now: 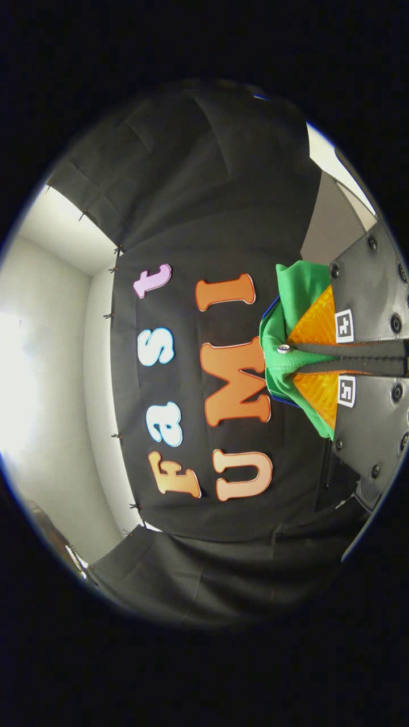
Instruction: Put the clothes into the washing machine and then close the washing machine lid.
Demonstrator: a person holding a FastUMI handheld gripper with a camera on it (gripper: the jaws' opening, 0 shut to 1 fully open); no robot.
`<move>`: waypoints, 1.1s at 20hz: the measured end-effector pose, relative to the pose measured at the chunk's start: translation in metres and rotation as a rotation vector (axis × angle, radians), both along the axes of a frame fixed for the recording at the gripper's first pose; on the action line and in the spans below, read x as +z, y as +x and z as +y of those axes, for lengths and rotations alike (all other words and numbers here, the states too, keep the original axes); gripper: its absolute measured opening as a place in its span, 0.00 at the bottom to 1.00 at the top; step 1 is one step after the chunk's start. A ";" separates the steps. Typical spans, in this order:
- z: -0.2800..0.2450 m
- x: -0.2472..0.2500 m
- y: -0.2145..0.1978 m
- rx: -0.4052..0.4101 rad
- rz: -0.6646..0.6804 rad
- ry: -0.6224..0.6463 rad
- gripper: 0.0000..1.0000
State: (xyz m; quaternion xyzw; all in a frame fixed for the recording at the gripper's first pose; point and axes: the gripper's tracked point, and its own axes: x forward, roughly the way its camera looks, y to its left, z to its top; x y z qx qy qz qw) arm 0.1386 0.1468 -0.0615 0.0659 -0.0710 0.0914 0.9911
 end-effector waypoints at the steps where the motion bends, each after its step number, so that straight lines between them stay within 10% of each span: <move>1: 0.015 0.006 -0.002 0.012 -0.002 -0.001 0.08; 10: 0.173 -0.005 0.005 0.157 0.052 -0.019 0.07; 22: 0.319 -0.163 0.054 0.257 0.333 -0.126 0.08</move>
